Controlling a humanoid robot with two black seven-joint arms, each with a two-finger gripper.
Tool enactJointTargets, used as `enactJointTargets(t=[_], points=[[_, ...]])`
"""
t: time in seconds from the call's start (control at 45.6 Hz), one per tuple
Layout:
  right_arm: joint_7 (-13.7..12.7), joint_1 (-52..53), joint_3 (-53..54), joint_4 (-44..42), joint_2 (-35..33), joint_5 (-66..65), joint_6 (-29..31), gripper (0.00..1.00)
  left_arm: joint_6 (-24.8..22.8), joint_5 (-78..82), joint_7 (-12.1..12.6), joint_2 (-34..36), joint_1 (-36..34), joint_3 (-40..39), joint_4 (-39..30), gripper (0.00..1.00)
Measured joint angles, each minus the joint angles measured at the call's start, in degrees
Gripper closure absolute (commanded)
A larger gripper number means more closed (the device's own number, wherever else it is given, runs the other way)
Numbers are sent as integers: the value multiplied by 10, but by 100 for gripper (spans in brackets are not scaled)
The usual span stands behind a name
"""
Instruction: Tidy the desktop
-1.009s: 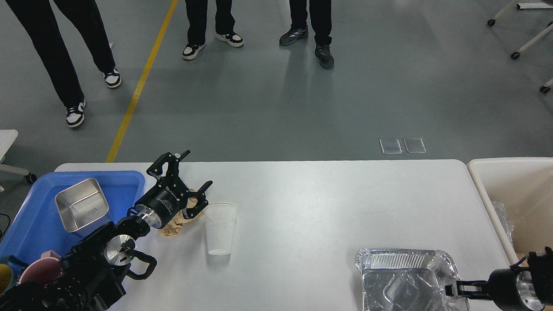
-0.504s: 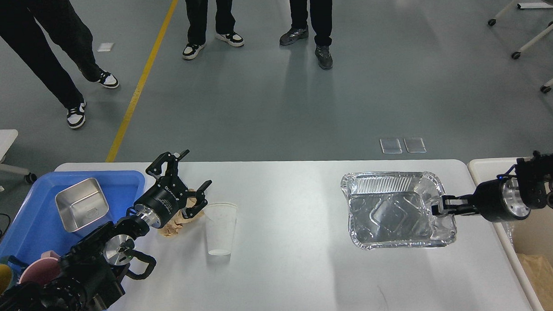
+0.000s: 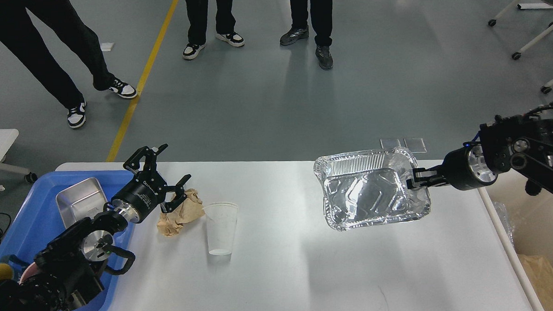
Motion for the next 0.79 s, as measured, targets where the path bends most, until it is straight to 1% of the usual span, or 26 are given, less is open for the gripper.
enactJointTargets(t=[0.154,0.329,0.461,0.614,0.79], points=[[2,30,-13,-89,81,0,5,100,0,-2,-1,9,4,0,0,3],[4,45,-23,-158,136,-1,18,100,0,-3,-1,10,5,0,0,3],[5,57,-39,-189,153,1,21,100,0,-3,-2,9,6,-1,0,3],[7,64,-39,-196,155,7,31,100,0,-3,-6,7,6,0,0,3],[7,72,-37,-221,165,59,34,100,0,-3,-11,6,10,1,0,3]])
